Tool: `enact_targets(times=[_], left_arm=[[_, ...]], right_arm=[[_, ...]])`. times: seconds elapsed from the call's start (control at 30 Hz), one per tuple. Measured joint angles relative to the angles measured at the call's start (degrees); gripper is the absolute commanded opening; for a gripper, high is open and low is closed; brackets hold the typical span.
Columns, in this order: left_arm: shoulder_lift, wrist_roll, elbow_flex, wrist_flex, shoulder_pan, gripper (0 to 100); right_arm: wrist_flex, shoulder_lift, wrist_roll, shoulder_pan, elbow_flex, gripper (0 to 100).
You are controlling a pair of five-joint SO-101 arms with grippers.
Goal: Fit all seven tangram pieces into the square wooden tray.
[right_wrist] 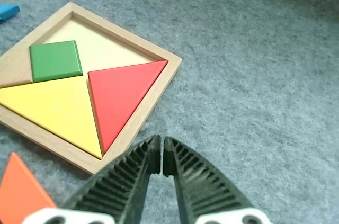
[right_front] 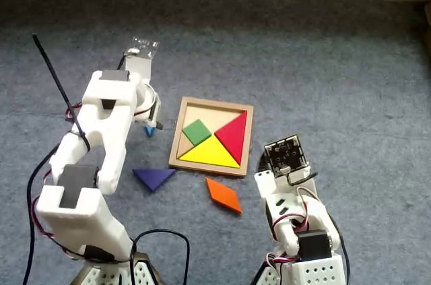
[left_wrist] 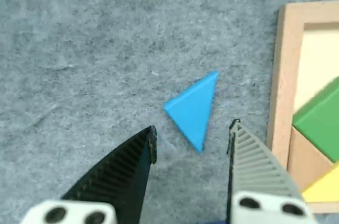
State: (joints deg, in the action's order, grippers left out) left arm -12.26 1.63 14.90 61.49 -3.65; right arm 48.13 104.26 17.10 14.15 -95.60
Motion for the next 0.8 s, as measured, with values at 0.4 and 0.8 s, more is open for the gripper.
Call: enact_targets(times=[0.4,0.8], left_arm=[[-2.29,1.85,2.2,-4.31,2.64,23],[-14.95,1.85,-14.42,5.89,3.08,15]], right_arm=[[0.0,0.0,0.0,0.0,0.0,3.4],[0.0,0.0,0.0,0.0,0.0,3.4]])
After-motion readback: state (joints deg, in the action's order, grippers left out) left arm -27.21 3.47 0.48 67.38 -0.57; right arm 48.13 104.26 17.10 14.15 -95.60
